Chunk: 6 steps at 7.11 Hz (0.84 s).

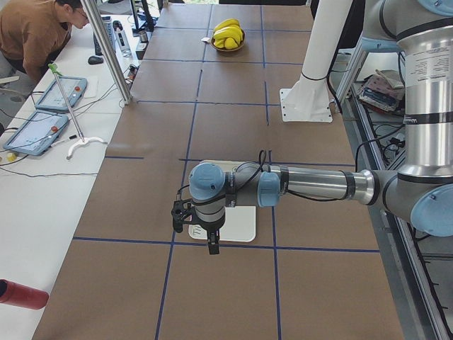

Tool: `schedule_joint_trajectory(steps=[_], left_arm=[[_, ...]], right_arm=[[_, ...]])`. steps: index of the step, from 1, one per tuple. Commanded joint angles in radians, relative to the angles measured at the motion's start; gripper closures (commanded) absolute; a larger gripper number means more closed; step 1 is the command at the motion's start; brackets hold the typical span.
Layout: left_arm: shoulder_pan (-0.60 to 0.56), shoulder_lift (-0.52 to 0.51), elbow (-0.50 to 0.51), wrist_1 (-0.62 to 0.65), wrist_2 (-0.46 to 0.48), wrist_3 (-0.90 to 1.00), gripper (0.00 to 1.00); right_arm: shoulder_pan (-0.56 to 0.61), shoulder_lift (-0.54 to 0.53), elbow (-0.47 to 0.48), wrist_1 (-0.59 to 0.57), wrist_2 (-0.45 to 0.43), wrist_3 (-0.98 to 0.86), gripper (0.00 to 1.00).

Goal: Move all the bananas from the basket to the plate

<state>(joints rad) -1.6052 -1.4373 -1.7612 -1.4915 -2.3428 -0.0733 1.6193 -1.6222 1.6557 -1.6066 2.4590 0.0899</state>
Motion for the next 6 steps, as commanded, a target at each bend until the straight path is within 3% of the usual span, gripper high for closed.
schedule_joint_trajectory(steps=[1,4,6], left_arm=[[0.008,-0.002,0.0,-0.004,0.003,0.003,0.0],[0.013,-0.018,-0.021,-0.013,-0.001,-0.005,0.0],[0.014,-0.043,-0.029,-0.035,-0.006,0.001,0.0]], right_arm=[[-0.001,0.004,0.009,-0.001,0.003,0.002,0.0],[-0.022,0.059,0.039,-0.012,0.052,0.004,0.0],[-0.113,0.038,0.053,0.087,0.038,-0.013,0.0]])
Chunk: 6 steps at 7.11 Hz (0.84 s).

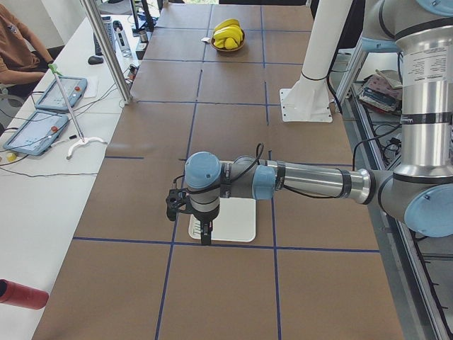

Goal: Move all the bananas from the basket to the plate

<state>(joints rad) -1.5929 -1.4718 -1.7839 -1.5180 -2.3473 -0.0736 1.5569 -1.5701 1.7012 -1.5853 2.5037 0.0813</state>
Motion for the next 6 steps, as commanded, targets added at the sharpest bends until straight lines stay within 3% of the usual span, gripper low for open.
schedule_joint_trajectory(steps=[1,3,4,6], left_arm=[[0.002,-0.008,-0.003,-0.007,0.0,0.0,0.0],[0.002,0.001,-0.006,-0.004,-0.006,-0.002,0.0],[0.002,-0.002,0.013,-0.008,-0.065,-0.002,0.0],[0.002,0.002,0.011,-0.008,-0.09,-0.002,0.0]], right_arm=[[-0.09,-0.054,0.009,0.185,-0.022,0.0,0.0],[-0.103,-0.152,0.011,0.367,-0.026,0.008,0.0],[-0.125,-0.175,0.011,0.387,-0.028,0.006,0.0],[-0.181,-0.211,0.015,0.392,-0.028,0.009,0.0]])
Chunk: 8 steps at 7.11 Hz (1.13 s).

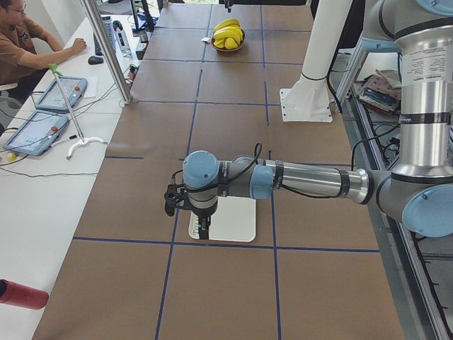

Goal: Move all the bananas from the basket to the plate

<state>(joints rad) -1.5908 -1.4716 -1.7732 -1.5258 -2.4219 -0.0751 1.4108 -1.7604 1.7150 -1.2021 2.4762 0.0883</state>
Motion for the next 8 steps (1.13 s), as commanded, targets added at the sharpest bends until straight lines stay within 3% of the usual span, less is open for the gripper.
schedule_joint_trajectory(steps=[1,8], left_arm=[[0.0,0.002,0.006,0.0,-0.016,0.003,0.0],[0.0,-0.003,0.006,0.0,-0.016,0.003,0.0]], right_arm=[[-0.061,-0.019,0.0,0.007,0.0,0.004,0.0],[-0.121,0.021,-0.04,-0.001,-0.026,0.09,0.0]])
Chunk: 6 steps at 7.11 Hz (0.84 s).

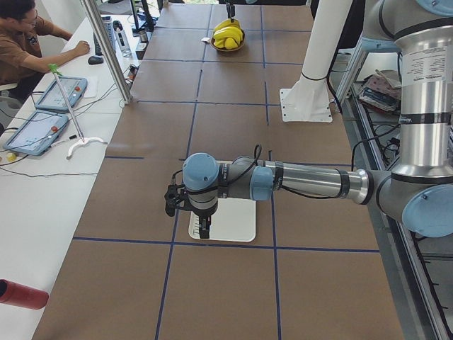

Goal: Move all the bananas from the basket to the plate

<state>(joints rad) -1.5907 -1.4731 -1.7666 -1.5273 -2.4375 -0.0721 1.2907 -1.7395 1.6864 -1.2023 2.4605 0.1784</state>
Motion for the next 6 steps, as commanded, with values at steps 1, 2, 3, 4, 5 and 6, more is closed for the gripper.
schedule_joint_trajectory(steps=[1,2,3,4,5,6], left_arm=[[0.0,-0.001,-0.001,-0.001,0.0,0.0,0.0],[0.0,-0.001,-0.002,0.001,0.0,0.0,0.0],[0.0,-0.001,-0.004,0.001,0.0,0.0,0.0],[0.0,-0.001,-0.005,0.001,0.0,0.0,0.0],[0.0,-0.001,-0.005,0.001,0.0,0.0,0.0],[0.0,-0.001,-0.005,0.001,0.0,0.0,0.0]], right_arm=[[-0.001,0.0,-0.016,0.0,-0.012,0.0,0.0],[-0.001,-0.003,-0.016,0.0,-0.011,0.0,0.05],[-0.001,-0.003,-0.016,0.0,-0.011,0.001,0.31],[-0.001,-0.005,-0.016,0.0,-0.011,0.001,0.53],[-0.001,-0.006,-0.014,0.001,-0.009,0.0,0.7],[0.001,-0.006,-0.011,0.006,-0.009,0.0,0.82]])
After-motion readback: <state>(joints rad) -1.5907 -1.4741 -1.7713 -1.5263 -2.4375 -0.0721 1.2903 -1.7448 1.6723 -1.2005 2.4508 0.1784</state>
